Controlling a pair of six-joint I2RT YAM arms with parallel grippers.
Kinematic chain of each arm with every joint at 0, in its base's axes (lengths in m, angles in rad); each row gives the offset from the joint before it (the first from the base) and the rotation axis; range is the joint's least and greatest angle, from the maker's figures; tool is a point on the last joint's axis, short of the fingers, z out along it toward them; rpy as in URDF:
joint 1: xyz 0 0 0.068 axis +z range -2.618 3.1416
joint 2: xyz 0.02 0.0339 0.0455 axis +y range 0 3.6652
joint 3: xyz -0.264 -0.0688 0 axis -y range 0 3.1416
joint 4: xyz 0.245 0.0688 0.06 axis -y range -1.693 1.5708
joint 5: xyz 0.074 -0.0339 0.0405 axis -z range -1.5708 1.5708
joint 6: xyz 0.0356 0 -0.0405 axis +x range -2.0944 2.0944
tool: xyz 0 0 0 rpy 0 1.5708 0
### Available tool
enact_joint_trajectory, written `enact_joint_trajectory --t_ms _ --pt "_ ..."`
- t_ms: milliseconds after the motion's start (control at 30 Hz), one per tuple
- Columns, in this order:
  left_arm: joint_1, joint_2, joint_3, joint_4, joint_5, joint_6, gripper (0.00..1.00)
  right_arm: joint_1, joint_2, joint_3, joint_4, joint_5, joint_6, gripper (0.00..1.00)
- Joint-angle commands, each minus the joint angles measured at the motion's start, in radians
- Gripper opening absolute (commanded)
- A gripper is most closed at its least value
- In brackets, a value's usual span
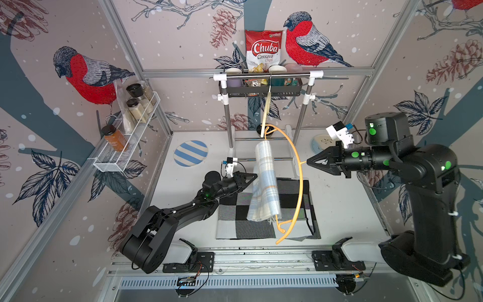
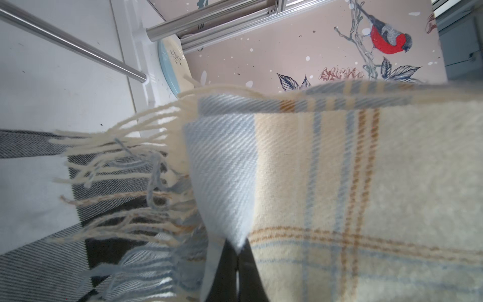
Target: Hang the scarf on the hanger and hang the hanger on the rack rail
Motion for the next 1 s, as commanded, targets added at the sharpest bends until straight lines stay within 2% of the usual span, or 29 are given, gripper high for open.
enact_joint_trajectory --t_ms 0,167,233,767,800,900,967 --pt "0.004 -0.031 0.035 -0.212 0.006 0.175 0.0 0.0 -0.004 0.002 0.021 -0.034 -0.022 0.0" --pt "0.004 -0.066 0.037 -0.385 -0.051 0.315 0.0 -0.002 -0.004 0.009 0.019 -0.039 -0.015 0.0" --pt "0.007 -0.065 0.029 -0.399 -0.067 0.344 0.0 -0.001 -0.004 0.011 0.019 -0.042 -0.012 0.0" --pt "0.02 -0.071 0.046 -0.399 -0.098 0.375 0.0 -0.005 -0.018 -0.045 0.029 -0.04 -0.012 0.0" --pt "0.02 -0.083 0.047 -0.408 -0.103 0.38 0.07 -0.006 -0.018 -0.051 0.031 -0.039 -0.011 0.0" --pt "0.025 -0.155 0.06 -0.518 -0.135 0.424 0.52 -0.008 -0.019 -0.057 0.01 -0.012 -0.022 0.0" --pt "0.032 -0.248 0.092 -0.666 -0.2 0.475 0.66 -0.008 -0.016 -0.055 -0.031 0.04 -0.049 0.0"
